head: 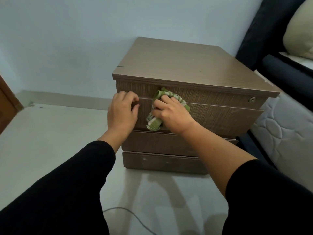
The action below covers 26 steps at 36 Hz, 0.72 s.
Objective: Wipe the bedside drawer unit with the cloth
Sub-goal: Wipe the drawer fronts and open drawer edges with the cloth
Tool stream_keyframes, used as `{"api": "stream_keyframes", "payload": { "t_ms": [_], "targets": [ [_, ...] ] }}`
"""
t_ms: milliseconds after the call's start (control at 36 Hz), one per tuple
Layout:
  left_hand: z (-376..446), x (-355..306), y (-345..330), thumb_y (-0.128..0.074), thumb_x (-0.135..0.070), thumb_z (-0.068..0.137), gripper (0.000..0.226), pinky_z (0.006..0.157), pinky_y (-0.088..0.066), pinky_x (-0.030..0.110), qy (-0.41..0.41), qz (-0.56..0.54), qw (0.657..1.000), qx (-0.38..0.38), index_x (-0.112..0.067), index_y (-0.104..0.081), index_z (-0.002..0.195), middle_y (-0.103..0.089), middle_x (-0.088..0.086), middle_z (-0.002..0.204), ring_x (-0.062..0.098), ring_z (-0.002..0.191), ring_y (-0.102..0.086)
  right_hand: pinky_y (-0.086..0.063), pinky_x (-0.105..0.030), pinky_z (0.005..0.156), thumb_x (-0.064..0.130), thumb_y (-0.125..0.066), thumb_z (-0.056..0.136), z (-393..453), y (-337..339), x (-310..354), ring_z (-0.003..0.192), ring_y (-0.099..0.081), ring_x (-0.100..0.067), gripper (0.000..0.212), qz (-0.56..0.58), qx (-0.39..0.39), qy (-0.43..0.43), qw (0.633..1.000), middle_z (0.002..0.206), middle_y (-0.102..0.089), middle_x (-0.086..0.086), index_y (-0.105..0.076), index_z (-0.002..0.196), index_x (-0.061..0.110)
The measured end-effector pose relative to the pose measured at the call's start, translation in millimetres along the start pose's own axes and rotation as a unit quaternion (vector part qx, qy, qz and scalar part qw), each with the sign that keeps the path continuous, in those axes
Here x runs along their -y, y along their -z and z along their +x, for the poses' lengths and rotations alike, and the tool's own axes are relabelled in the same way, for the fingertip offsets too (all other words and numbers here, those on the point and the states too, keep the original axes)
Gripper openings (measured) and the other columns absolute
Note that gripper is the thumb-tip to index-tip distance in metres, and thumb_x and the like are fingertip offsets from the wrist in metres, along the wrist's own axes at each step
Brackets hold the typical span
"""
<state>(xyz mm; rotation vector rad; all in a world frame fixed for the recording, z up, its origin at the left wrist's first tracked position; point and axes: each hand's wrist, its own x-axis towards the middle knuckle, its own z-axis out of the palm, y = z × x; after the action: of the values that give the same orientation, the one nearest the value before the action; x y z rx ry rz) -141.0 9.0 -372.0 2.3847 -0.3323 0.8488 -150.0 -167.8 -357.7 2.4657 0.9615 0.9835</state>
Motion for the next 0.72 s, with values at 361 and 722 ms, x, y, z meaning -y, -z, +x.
{"api": "stream_keyframes", "payload": {
  "t_ms": [361, 722],
  "targets": [
    [0.5, -25.2, -15.4, -0.064, -0.004, 0.080, 0.027, 0.080, -0.041, 0.039, -0.133, 0.047, 0.990, 0.007, -0.014, -0.063, 0.105, -0.063, 0.008, 0.103, 0.028, 0.099, -0.055, -0.048, -0.028, 0.058, 0.015, -0.082, 0.055, -51.2, 15.9, -32.7, 0.078, -0.055, -0.024, 0.024, -0.005, 0.068, -0.031, 0.997, 0.085, -0.064, -0.004, -0.073, 0.077, 0.015],
    [6.4, -54.0, -45.9, -0.063, 0.002, 0.080, 0.033, 0.084, -0.049, 0.038, -0.247, -0.019, 0.968, 0.033, -0.008, -0.067, 0.111, -0.071, 0.011, 0.103, 0.029, 0.095, -0.064, -0.050, -0.031, 0.056, 0.010, -0.084, 0.051, -104.7, 22.1, -58.6, 0.071, -0.062, -0.026, 0.031, -0.020, 0.110, -0.089, 0.990, 0.084, -0.065, -0.006, -0.073, 0.079, 0.013]
  ]
}}
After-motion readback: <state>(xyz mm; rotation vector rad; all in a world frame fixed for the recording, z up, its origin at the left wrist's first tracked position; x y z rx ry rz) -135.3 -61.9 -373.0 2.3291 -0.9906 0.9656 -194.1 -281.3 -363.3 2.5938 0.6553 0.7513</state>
